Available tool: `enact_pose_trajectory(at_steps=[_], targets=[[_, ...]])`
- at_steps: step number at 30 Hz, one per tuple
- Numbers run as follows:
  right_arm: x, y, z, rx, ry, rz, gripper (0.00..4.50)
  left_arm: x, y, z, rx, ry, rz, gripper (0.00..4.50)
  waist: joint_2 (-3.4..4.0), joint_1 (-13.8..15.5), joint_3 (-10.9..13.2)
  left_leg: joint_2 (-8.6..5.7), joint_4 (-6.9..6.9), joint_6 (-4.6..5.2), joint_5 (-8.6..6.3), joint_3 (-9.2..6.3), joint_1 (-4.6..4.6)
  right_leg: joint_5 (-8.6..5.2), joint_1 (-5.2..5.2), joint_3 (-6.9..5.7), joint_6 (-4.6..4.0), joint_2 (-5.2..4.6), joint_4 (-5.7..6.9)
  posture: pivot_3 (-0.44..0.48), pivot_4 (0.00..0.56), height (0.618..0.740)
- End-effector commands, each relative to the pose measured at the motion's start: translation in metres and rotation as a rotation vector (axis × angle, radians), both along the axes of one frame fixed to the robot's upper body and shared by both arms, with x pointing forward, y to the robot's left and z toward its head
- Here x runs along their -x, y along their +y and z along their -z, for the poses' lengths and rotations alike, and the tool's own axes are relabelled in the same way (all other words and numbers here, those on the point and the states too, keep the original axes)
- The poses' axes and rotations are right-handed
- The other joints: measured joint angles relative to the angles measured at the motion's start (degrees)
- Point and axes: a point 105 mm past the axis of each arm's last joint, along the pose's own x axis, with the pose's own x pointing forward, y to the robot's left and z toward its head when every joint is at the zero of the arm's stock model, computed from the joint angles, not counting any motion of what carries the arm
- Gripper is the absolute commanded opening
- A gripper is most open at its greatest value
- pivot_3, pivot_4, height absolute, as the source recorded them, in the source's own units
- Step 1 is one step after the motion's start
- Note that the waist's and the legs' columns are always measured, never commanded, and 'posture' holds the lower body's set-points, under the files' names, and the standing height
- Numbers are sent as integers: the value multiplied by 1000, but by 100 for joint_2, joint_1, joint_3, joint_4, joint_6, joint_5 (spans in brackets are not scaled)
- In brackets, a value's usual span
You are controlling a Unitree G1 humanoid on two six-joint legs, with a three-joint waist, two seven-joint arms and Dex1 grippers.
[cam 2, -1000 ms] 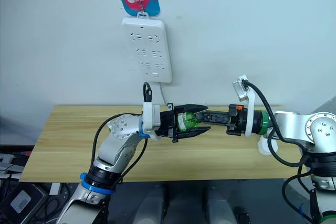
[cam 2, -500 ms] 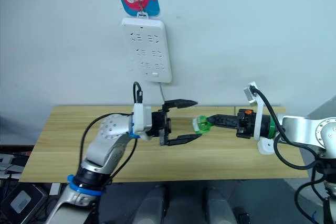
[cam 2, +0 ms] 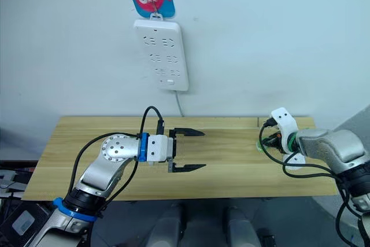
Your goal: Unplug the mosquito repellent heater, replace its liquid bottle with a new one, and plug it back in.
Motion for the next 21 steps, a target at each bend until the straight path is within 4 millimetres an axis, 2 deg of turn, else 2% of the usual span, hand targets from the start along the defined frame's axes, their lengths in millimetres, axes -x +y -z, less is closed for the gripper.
enact_pose_trajectory(at_steps=[1,9,15,21], targets=[[-17,-1,-4,70,-83,-65,826,0,-7,-6,34,-9,1,4500,0,-2,0,1,0,0,0,0,1,0,0,0,0,1,2,243,232,740],[-34,0,16,58,-43,-61,826,-5,-9,-11,77,-5,-32,4500,-1,10,0,-2,6,0,0,-1,6,1,3,1,-1,1,19,246,239,740],[-45,-4,12,80,-55,-62,826,-6,-9,-11,79,14,-42,4500,-1,10,0,-2,8,0,1,-2,14,1,8,1,-1,2,23,242,241,740],[-45,-8,3,59,-72,-61,2904,-10,-8,-11,91,36,-62,4500,0,13,0,-3,6,0,1,-1,13,5,8,1,-8,1,24,239,238,740]])
